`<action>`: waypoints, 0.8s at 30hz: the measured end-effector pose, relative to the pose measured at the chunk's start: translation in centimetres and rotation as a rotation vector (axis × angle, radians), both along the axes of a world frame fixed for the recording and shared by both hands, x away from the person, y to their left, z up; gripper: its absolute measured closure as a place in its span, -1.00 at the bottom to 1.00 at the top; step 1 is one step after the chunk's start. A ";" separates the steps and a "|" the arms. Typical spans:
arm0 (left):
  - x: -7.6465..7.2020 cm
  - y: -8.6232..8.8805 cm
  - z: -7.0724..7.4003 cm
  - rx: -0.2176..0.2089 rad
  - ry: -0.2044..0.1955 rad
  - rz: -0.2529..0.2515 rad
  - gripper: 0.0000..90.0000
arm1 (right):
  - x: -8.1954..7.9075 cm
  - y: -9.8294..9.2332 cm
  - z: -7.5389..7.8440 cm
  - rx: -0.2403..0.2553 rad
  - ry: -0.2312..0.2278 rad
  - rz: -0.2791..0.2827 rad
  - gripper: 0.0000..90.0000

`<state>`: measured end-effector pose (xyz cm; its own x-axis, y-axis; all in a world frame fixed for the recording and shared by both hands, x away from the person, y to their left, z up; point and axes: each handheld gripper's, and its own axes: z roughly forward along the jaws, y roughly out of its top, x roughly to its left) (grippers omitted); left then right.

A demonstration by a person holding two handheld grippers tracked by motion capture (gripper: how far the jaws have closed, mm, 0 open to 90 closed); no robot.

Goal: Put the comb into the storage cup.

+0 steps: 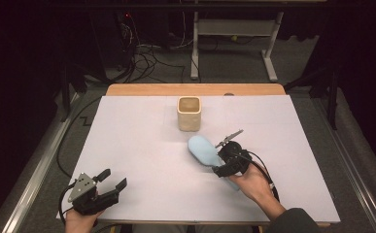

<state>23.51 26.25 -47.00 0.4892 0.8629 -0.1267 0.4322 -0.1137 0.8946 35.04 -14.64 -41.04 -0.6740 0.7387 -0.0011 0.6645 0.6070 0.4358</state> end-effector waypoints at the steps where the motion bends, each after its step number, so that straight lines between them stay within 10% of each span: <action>1: 0.0 0.0 0.0 -0.002 0.001 0.000 -0.35 | 0.1 0.1 -0.1 -0.005 -0.001 -0.004 0.02; 24: 0.0 0.2 0.1 -0.006 0.000 0.010 -0.34 | 2.4 1.4 -2.5 -0.101 0.117 -0.052 -0.06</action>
<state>23.48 26.48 -46.89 0.4807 0.8669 -0.1321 0.4331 -0.1037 0.8954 37.45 -13.25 -43.50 -0.6348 0.7727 -0.0012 0.7387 0.6073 0.2924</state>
